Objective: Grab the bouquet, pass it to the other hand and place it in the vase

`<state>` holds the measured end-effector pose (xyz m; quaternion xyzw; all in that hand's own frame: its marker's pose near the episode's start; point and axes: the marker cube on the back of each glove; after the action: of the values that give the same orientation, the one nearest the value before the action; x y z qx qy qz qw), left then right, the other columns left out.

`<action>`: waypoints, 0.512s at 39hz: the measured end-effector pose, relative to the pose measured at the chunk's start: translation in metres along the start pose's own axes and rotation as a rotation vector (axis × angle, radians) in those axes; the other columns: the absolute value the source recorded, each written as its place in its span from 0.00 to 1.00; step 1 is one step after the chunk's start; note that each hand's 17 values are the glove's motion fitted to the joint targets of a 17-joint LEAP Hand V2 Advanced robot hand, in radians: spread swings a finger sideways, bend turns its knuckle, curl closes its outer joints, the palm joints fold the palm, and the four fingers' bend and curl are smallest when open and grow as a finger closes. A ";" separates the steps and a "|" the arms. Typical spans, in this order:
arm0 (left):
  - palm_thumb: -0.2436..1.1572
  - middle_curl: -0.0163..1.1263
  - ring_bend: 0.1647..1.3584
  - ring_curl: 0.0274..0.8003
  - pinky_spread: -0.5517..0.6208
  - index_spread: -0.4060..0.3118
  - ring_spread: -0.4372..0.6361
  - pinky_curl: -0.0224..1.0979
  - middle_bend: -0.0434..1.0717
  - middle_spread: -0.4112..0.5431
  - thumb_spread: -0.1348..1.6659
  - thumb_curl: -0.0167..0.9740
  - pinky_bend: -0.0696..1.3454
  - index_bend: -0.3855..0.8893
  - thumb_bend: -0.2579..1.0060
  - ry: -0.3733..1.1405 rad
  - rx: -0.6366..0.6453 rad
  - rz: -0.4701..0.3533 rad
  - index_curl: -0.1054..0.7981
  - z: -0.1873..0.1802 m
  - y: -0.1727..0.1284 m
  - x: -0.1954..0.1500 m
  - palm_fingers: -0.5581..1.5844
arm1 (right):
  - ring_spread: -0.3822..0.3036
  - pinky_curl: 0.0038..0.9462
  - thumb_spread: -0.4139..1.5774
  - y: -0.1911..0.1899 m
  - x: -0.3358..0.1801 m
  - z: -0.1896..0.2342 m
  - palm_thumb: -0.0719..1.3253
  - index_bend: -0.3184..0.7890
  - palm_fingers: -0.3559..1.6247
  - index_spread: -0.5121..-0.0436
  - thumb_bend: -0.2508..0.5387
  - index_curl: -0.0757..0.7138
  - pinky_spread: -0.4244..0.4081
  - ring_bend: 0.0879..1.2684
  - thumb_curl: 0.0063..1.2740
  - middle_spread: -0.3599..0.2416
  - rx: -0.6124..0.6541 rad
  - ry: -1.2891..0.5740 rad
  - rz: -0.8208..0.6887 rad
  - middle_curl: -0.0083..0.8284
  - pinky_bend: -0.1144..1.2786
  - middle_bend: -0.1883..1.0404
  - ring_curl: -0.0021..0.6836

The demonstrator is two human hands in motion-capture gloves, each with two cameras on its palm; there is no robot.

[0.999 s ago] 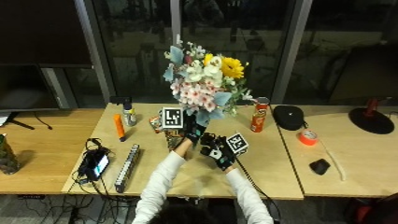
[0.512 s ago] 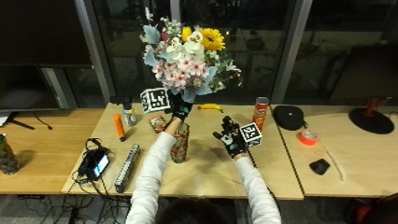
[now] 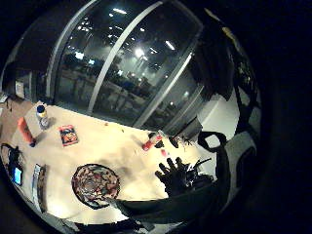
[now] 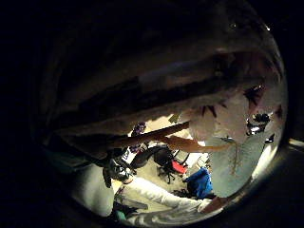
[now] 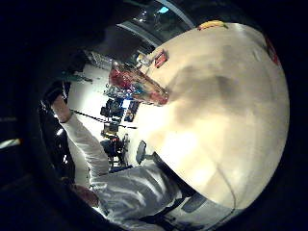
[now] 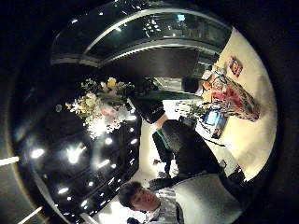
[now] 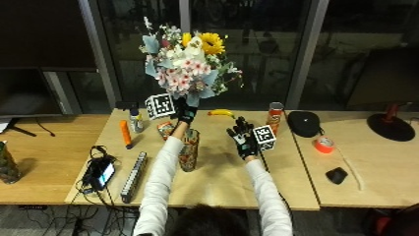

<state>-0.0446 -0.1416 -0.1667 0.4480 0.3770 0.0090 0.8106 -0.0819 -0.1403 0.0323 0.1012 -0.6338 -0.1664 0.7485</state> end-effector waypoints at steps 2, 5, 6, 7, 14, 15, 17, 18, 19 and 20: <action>0.79 0.51 0.58 0.59 0.12 0.12 0.05 0.45 0.70 0.06 0.32 0.73 0.53 0.56 0.18 0.009 0.000 -0.008 0.76 0.001 0.000 -0.004 0.90 | 0.79 0.38 0.72 0.000 -0.002 0.001 0.42 0.38 0.16 0.25 0.27 0.33 0.84 0.35 0.30 0.63 -0.002 -0.002 0.009 0.40 0.58 0.30 0.45; 0.79 0.51 0.58 0.59 0.12 0.11 0.05 0.45 0.70 0.06 0.32 0.74 0.53 0.56 0.18 0.009 -0.003 -0.010 0.77 0.002 -0.001 -0.008 0.90 | 0.80 0.38 0.72 -0.001 -0.004 0.003 0.42 0.38 0.16 0.25 0.28 0.33 0.84 0.35 0.30 0.64 0.000 -0.002 0.005 0.39 0.57 0.30 0.45; 0.79 0.51 0.58 0.59 0.12 0.11 0.05 0.45 0.70 0.06 0.32 0.74 0.53 0.56 0.18 0.009 -0.005 -0.010 0.77 0.002 -0.001 -0.010 0.90 | 0.80 0.38 0.72 -0.002 -0.004 0.003 0.42 0.38 0.16 0.26 0.28 0.32 0.84 0.35 0.29 0.64 0.000 -0.001 0.001 0.39 0.58 0.30 0.45; 0.79 0.51 0.58 0.59 0.12 0.11 0.05 0.45 0.70 0.06 0.32 0.74 0.53 0.56 0.18 0.012 -0.006 -0.011 0.77 0.003 -0.002 -0.013 0.90 | 0.80 0.38 0.72 -0.003 -0.004 0.003 0.42 0.38 0.16 0.26 0.28 0.32 0.84 0.35 0.29 0.64 0.000 0.001 -0.003 0.39 0.58 0.30 0.45; 0.79 0.51 0.57 0.59 0.12 0.11 0.05 0.45 0.69 0.07 0.32 0.75 0.53 0.56 0.18 0.056 -0.009 -0.027 0.78 0.005 -0.006 -0.027 0.90 | 0.81 0.38 0.73 -0.008 -0.004 0.005 0.41 0.39 0.16 0.27 0.28 0.31 0.85 0.35 0.29 0.65 0.002 -0.012 -0.002 0.38 0.58 0.30 0.44; 0.79 0.51 0.57 0.59 0.12 0.11 0.05 0.45 0.69 0.07 0.32 0.75 0.52 0.56 0.18 0.066 -0.016 -0.032 0.78 0.005 -0.005 -0.032 0.90 | 0.81 0.38 0.72 -0.008 -0.005 0.005 0.41 0.39 0.16 0.27 0.28 0.31 0.85 0.35 0.29 0.65 0.002 -0.010 0.003 0.38 0.58 0.30 0.44; 0.78 0.51 0.56 0.58 0.12 0.11 0.05 0.45 0.69 0.07 0.32 0.75 0.52 0.56 0.18 0.089 -0.055 -0.054 0.78 0.004 -0.002 -0.042 0.89 | 0.81 0.38 0.73 -0.006 -0.007 0.007 0.41 0.39 0.16 0.27 0.28 0.31 0.85 0.35 0.28 0.66 0.005 -0.001 0.023 0.37 0.57 0.30 0.44; 0.78 0.51 0.56 0.58 0.12 0.11 0.05 0.45 0.69 0.07 0.32 0.75 0.52 0.56 0.18 0.096 -0.094 -0.073 0.78 0.002 0.002 -0.048 0.90 | 0.81 0.37 0.73 -0.005 -0.007 0.007 0.41 0.39 0.16 0.27 0.28 0.31 0.85 0.35 0.28 0.66 0.006 0.003 0.031 0.37 0.57 0.30 0.44; 0.77 0.51 0.56 0.58 0.12 0.11 0.05 0.45 0.69 0.07 0.32 0.75 0.53 0.55 0.17 0.096 -0.151 -0.098 0.78 0.000 0.009 -0.054 0.89 | 0.81 0.37 0.73 -0.004 -0.006 0.006 0.41 0.39 0.16 0.27 0.29 0.31 0.85 0.35 0.28 0.66 0.005 0.003 0.033 0.37 0.57 0.30 0.44; 0.75 0.51 0.56 0.58 0.12 0.11 0.05 0.45 0.69 0.07 0.33 0.74 0.53 0.53 0.16 0.086 -0.232 -0.125 0.77 -0.004 0.017 -0.062 0.89 | 0.80 0.37 0.73 -0.003 -0.004 0.005 0.41 0.39 0.16 0.27 0.29 0.31 0.85 0.35 0.28 0.66 0.003 0.001 0.027 0.37 0.57 0.30 0.44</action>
<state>-0.0857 -0.1506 -0.1177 0.3263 0.4348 0.0212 0.8391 -0.0881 -0.1414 0.0282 0.0939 -0.6350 -0.1551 0.7509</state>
